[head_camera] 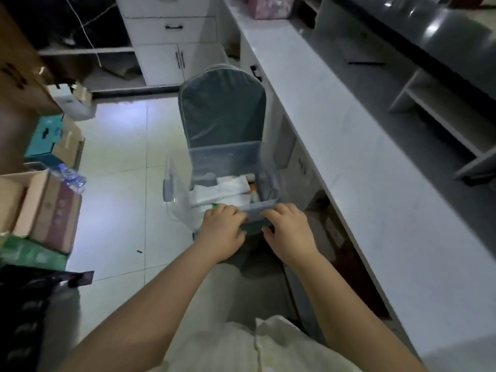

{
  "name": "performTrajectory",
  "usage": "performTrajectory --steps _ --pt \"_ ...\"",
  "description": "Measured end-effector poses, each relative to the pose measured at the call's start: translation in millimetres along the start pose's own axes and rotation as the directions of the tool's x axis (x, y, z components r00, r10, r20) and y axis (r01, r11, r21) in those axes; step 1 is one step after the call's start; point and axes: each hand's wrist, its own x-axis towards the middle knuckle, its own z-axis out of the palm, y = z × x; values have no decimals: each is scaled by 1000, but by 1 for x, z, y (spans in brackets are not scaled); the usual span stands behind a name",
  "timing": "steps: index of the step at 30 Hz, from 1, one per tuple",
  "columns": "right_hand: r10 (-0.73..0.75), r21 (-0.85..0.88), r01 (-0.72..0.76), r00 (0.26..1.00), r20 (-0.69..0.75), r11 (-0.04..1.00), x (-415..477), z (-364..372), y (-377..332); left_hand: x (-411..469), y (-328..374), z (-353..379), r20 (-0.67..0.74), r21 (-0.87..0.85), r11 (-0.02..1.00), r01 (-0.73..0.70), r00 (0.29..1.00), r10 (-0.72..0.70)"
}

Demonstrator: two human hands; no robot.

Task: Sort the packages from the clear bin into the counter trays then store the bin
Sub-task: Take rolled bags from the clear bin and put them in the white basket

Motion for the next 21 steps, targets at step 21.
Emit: performTrajectory --steps 21 --pt "-28 247 -123 848 530 961 281 216 111 200 -147 151 326 10 862 507 813 -482"
